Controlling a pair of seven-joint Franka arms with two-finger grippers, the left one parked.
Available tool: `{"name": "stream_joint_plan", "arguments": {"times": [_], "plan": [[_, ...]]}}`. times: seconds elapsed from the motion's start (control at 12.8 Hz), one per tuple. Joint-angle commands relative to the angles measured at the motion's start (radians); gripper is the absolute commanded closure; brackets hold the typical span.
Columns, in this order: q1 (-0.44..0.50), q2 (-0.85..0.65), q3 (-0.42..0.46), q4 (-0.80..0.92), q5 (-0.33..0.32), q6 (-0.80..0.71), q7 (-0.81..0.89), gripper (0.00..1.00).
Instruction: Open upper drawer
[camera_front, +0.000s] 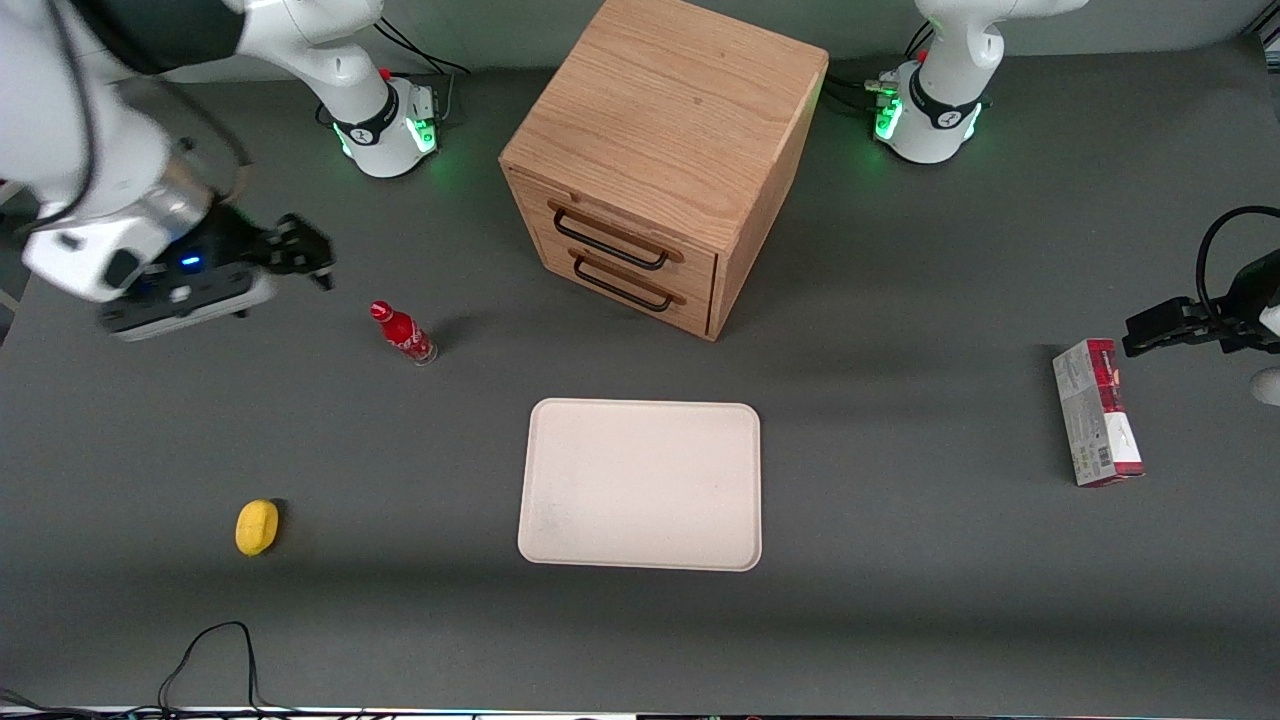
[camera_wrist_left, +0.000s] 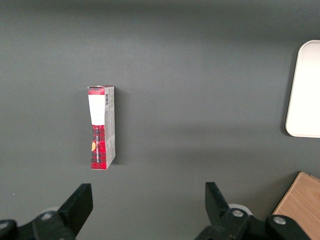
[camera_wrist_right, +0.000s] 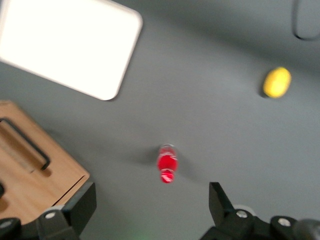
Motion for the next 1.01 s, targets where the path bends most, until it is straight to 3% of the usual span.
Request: {"name": "stream_joint_plan", "arguments": {"times": [0.0,0.23,0.39,0.54,0.93], "plan": [[0.125,0.040,-0.010,0.053,0.007,-0.017,-0.002,0.00],[0.239,0.090,-0.007,0.090,0.013,-0.017,-0.007,0.00],[0.293,0.106,-0.007,0.091,0.068,-0.011,-0.004,0.00],[0.353,0.128,-0.007,0.091,0.073,-0.005,-0.005,0.00],[0.411,0.191,-0.007,0.096,0.072,0.041,-0.017,0.00]]}}
